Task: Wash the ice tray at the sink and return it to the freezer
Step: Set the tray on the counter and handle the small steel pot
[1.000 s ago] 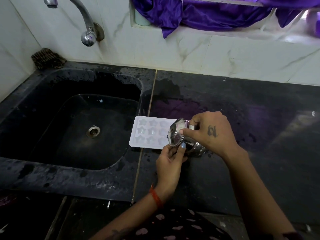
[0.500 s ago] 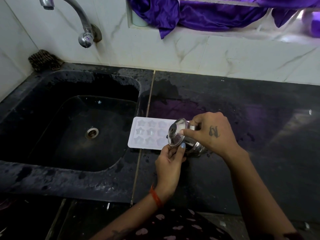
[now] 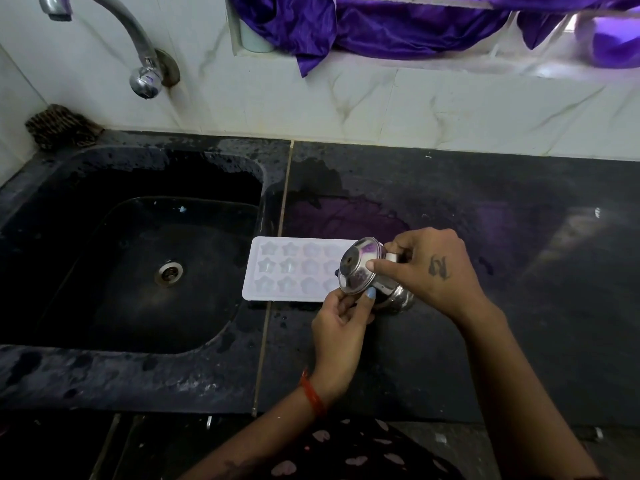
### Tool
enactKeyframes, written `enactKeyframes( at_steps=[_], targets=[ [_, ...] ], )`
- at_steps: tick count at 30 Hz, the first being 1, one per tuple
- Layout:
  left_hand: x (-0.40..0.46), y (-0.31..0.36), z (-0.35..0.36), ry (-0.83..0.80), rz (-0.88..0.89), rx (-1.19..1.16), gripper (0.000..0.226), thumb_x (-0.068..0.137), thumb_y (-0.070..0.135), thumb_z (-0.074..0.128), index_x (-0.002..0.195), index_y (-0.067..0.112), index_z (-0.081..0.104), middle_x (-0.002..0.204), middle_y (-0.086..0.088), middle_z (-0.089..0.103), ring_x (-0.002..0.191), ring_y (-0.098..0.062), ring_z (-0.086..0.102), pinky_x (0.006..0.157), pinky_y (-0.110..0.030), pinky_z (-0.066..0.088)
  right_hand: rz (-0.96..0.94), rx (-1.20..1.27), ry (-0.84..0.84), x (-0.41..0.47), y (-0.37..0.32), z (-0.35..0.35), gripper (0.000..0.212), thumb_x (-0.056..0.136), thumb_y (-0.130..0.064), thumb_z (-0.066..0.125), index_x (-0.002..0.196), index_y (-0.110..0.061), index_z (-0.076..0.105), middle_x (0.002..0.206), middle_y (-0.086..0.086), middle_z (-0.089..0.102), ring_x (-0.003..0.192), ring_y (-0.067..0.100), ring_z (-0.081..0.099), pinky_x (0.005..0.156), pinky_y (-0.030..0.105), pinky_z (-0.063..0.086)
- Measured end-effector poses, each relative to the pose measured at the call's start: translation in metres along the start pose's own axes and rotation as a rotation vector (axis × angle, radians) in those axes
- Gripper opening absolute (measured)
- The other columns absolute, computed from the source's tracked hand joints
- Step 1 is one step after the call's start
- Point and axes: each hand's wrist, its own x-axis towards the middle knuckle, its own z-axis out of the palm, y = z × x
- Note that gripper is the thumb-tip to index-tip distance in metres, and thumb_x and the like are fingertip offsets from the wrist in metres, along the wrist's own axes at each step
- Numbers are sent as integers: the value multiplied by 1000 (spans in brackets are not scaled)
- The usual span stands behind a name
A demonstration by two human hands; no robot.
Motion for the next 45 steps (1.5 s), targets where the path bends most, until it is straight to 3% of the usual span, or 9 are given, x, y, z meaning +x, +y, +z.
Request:
enactKeyframes(
  at_steps=[9,18,26,34,45],
  targets=[
    [-1,2,5,-56,-76,-81,19,89,17,61,106,9,61,102,-9,73,99,-21,68,80,-28,57,-20,-121,-17,0,-2,-2,36,76,-46,68,61,-14,63,55,-1,59,54,14,55,49,24,33],
    [-1,3,7,-73,-109,-108,18,91,17,58,107,9,61,102,-9,72,100,-21,68,78,-26,57,-29,-176,-28,2,-6,-3,32,78,-45,68,66,-15,66,61,1,63,58,18,58,58,31,47],
    [-1,2,7,-83,-87,-99,19,90,17,59,106,8,61,99,-8,73,98,-19,68,78,-25,57,-15,-153,-18,2,-4,-3,32,76,-44,69,64,-14,66,59,1,63,57,17,58,55,29,45],
    [1,-3,9,-46,-3,7,21,84,22,67,102,12,64,97,-6,74,94,-16,70,82,-35,57,42,-6,17,-2,10,-7,33,72,-39,74,56,-13,63,56,3,65,56,17,60,56,31,46],
    [-2,-6,20,-134,-49,-4,18,86,20,65,102,12,62,99,-6,74,95,-16,70,81,-31,57,98,-32,20,-9,17,-18,32,72,-43,73,60,-14,65,60,1,67,58,15,61,58,31,49]
  ],
)
